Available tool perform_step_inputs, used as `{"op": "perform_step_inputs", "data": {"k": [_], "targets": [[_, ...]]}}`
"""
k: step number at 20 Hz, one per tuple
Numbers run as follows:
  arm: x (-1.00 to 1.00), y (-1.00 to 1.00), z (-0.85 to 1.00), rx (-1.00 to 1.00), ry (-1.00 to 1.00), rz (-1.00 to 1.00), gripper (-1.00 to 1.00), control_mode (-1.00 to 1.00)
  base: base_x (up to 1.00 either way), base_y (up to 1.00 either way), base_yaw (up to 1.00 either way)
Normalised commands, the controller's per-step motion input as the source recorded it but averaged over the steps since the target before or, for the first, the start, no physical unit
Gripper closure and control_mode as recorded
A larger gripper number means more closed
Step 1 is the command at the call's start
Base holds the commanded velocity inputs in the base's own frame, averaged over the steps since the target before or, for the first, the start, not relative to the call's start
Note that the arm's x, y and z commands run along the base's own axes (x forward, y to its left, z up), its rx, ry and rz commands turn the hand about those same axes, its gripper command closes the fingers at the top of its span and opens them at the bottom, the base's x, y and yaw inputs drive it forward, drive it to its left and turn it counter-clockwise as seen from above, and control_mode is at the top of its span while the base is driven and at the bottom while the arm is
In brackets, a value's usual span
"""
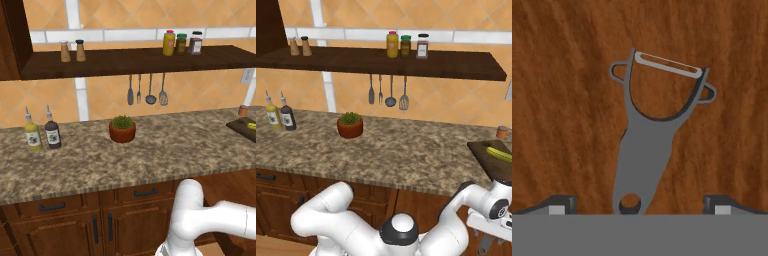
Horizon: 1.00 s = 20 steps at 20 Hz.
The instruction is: Place the appropriate cutting tool for cutting the cucumber skin on the cutting board.
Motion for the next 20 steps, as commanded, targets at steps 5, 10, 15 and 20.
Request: {"op": "perform_step_inputs", "data": {"k": [5, 10, 15, 20], "targets": [[0.05, 0.00, -0.20, 0.00, 0.00, 0.00, -1.00, -1.00, 0.00, 0.00, 0.00], [0.00, 0.00, -0.28, 0.00, 0.00, 0.00, -1.00, -1.00, 0.00, 0.00, 0.00], [0.00, 0.00, -0.36, 0.00, 0.00, 0.00, -1.00, -1.00, 0.00, 0.00, 0.00], [0.01, 0.00, -0.37, 0.00, 0.00, 0.00, -1.00, -1.00, 0.00, 0.00, 0.00]]}}
